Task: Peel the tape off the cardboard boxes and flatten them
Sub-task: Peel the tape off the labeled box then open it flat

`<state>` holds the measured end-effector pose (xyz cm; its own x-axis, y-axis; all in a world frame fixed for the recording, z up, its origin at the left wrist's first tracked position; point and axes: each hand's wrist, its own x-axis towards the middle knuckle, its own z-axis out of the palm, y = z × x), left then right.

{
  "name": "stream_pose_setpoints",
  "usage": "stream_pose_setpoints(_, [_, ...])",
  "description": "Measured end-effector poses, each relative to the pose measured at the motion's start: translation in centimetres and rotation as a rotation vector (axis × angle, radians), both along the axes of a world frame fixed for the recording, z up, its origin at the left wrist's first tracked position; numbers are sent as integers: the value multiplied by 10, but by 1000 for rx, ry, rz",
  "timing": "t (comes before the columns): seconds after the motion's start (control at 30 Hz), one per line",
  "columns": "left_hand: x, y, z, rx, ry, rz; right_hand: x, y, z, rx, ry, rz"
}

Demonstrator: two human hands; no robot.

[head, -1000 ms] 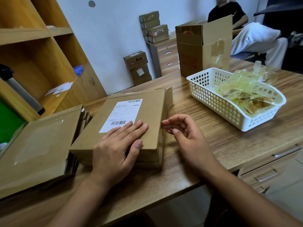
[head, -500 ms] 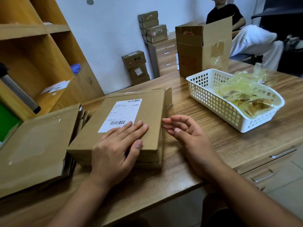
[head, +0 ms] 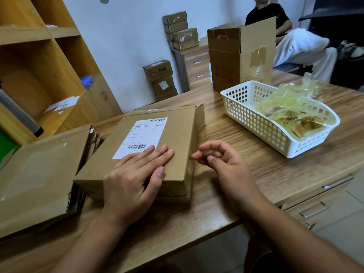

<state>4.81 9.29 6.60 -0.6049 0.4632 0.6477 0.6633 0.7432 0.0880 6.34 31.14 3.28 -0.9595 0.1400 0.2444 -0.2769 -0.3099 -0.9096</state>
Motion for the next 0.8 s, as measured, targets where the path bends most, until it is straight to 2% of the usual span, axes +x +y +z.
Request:
stream_pose_setpoints(0.1, [-1,1,0,18,-7,-13,-1,1,1,-51,-4,-9])
stream_pose_setpoints(0.6, [-3,-9,0,43,-22,-86,6,0,2,-10,0,20])
stream_pose_setpoints(0.8, [-3,-8,0,45,-12,-82,0,3,1,-171,-76,48])
